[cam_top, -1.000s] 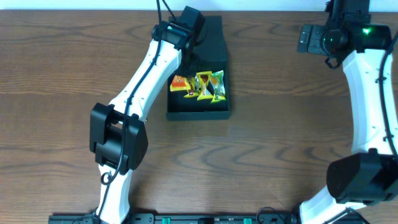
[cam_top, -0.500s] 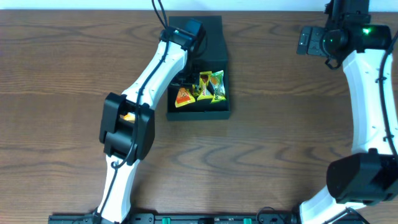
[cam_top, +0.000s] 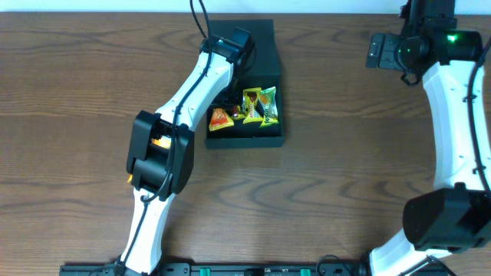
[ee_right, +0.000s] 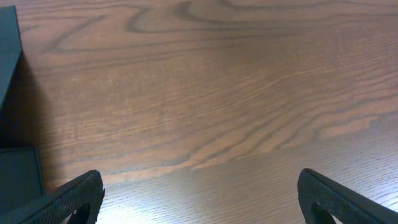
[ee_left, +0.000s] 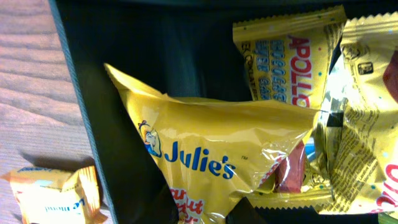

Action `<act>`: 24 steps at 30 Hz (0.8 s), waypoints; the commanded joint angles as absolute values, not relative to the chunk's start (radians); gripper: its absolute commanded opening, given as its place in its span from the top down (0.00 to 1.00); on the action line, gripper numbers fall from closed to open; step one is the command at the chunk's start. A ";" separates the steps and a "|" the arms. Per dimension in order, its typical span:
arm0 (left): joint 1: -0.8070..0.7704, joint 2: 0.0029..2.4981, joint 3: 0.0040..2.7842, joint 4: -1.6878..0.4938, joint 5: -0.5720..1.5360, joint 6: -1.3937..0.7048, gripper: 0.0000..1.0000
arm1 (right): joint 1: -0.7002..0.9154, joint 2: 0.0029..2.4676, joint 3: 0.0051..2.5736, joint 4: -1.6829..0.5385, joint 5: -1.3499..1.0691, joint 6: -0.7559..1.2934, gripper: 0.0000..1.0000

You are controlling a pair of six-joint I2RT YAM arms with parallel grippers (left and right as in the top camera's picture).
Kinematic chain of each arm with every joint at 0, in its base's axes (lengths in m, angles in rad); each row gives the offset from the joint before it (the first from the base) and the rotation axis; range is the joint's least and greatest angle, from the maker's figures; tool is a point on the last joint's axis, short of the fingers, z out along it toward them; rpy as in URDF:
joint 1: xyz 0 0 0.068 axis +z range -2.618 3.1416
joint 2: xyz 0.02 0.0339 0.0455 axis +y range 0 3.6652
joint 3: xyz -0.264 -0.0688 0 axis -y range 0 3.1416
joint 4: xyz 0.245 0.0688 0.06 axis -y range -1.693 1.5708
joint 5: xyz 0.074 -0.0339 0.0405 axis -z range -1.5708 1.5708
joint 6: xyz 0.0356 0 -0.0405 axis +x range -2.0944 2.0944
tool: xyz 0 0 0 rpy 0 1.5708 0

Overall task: Pack container
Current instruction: 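Carry the peanut butter packet with the left gripper into the box, then lower the packet into the box and open the left gripper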

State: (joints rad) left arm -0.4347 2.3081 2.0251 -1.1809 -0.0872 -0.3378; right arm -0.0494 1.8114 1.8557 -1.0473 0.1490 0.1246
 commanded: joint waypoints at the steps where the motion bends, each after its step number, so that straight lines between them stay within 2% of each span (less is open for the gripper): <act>1: -0.431 2.315 2.037 -1.170 -0.131 -0.340 0.54 | -0.052 1.819 1.852 -1.048 0.145 0.118 0.01; 2: -0.431 2.315 2.037 -1.164 -0.131 -0.340 0.39 | -0.052 1.819 1.852 -1.048 0.145 0.118 0.01; 5: -0.431 2.315 2.037 -1.150 -0.131 -0.340 0.07 | -0.052 1.819 1.852 -1.052 0.145 0.118 0.01; 6: -0.431 2.315 2.037 -1.147 -0.131 -0.340 0.03 | -0.052 1.819 1.852 -1.052 0.145 0.118 0.01; 10: -0.431 2.315 2.037 -1.140 -0.131 -0.340 0.04 | -0.052 1.819 1.852 -1.052 0.145 0.118 0.01; 19: -0.439 2.308 2.065 -1.140 -0.129 -0.340 0.00 | -0.052 1.819 1.852 -1.051 0.145 0.118 0.01; 20: -0.442 2.308 2.077 -1.140 -0.119 -0.340 0.05 | -0.052 1.819 1.852 -1.051 0.145 0.118 0.01; 22: -0.446 2.308 2.090 -1.135 -0.079 -0.340 0.09 | -0.052 1.819 1.852 -1.051 0.145 0.118 0.01; 23: -0.448 2.308 2.091 -1.129 -0.057 -0.340 0.15 | -0.052 1.819 1.852 -1.051 0.145 0.118 0.01; 24: -0.450 2.308 2.091 -1.123 -0.034 -0.340 0.26 | -0.052 1.819 1.852 -1.051 0.145 0.118 0.01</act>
State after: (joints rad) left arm -0.4488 2.3081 2.0605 -1.1259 -0.0734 -0.3462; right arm -0.0494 1.8114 1.8557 -1.0508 0.1486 0.1246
